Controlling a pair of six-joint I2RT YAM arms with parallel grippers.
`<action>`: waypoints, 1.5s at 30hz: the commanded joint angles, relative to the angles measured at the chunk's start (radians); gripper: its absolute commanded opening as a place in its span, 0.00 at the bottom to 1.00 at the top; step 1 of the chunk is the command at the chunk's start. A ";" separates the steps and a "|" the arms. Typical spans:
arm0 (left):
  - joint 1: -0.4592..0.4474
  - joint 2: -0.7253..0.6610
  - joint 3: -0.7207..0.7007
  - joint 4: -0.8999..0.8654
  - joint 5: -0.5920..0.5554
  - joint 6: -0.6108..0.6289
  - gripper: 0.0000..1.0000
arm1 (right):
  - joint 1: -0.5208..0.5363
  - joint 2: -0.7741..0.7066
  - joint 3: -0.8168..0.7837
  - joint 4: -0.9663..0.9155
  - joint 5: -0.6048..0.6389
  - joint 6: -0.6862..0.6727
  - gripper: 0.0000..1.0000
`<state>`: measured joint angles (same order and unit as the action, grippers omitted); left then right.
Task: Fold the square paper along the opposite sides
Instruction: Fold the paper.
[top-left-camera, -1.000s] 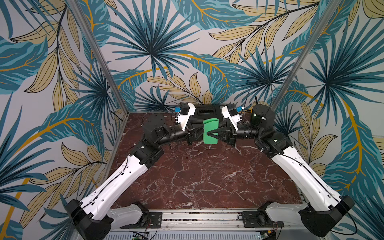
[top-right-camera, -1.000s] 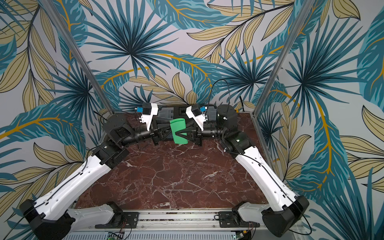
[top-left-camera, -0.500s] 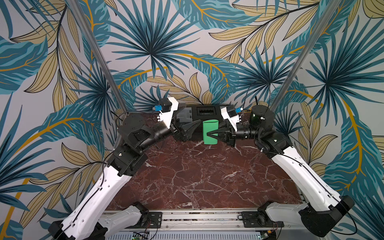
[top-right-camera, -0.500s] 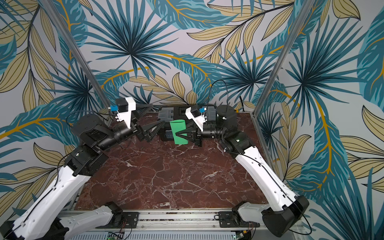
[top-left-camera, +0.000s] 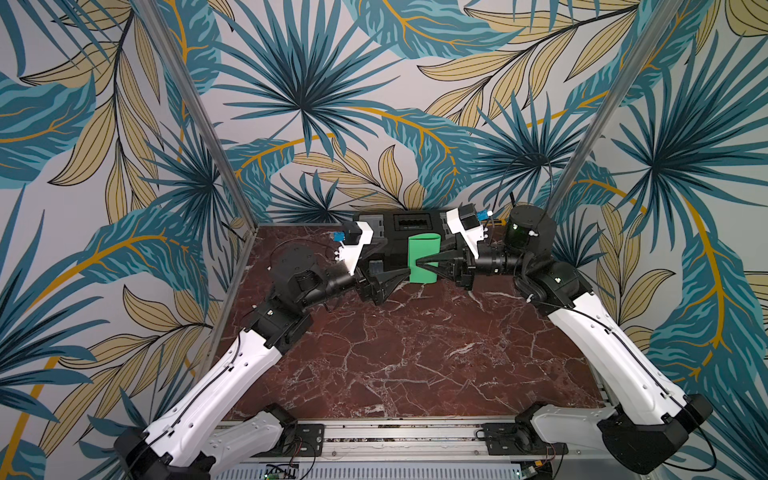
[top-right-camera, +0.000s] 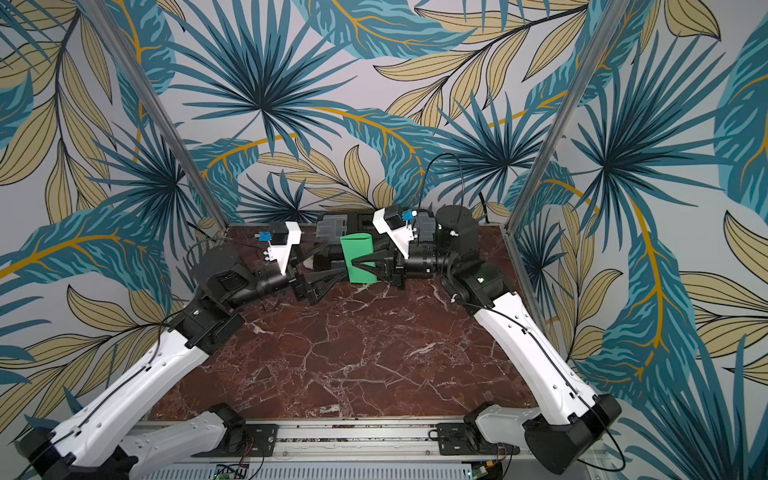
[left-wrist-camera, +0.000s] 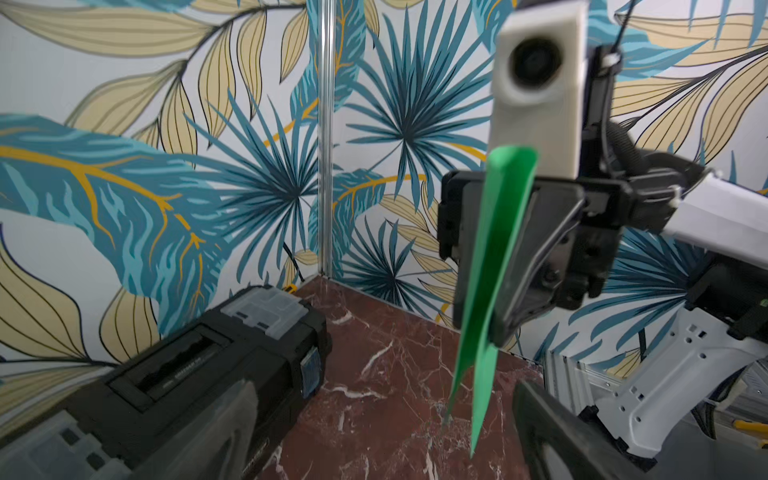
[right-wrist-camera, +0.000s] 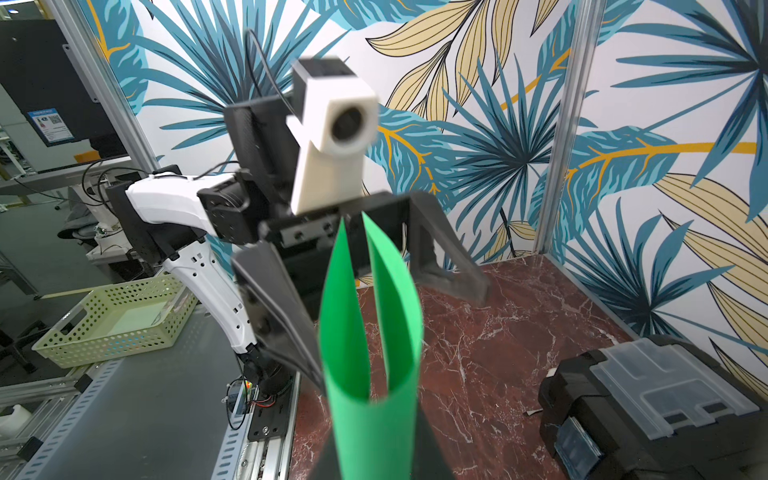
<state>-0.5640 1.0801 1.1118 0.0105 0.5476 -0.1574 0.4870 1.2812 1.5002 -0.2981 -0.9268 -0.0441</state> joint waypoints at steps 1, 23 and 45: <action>-0.007 -0.021 -0.008 0.129 0.060 -0.039 1.00 | 0.005 -0.006 0.018 -0.019 0.012 0.007 0.18; -0.048 0.020 0.017 0.120 0.230 -0.031 0.79 | 0.004 0.047 0.071 -0.015 -0.004 0.016 0.18; -0.059 0.043 0.065 0.074 0.188 -0.010 0.40 | 0.005 0.063 0.065 -0.015 -0.015 0.021 0.18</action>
<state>-0.6205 1.1198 1.1183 0.0982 0.7437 -0.1806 0.4870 1.3342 1.5597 -0.3122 -0.9222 -0.0372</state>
